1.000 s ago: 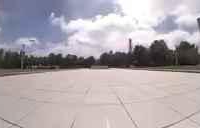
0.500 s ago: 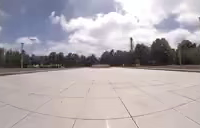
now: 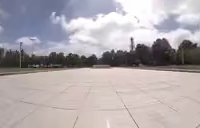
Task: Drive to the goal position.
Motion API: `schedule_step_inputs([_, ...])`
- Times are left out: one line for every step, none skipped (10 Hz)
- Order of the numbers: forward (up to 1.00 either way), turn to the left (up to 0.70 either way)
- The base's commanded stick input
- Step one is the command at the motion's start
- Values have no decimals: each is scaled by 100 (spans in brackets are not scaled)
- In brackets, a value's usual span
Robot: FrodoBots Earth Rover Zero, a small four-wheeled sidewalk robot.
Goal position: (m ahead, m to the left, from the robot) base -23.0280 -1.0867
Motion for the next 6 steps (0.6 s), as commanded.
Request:
schedule_step_inputs([100,-6])
schedule_step_inputs([100,0])
schedule_step_inputs([100,-4])
schedule_step_inputs([100,-5])
schedule_step_inputs([100,0])
schedule_step_inputs([100,0])
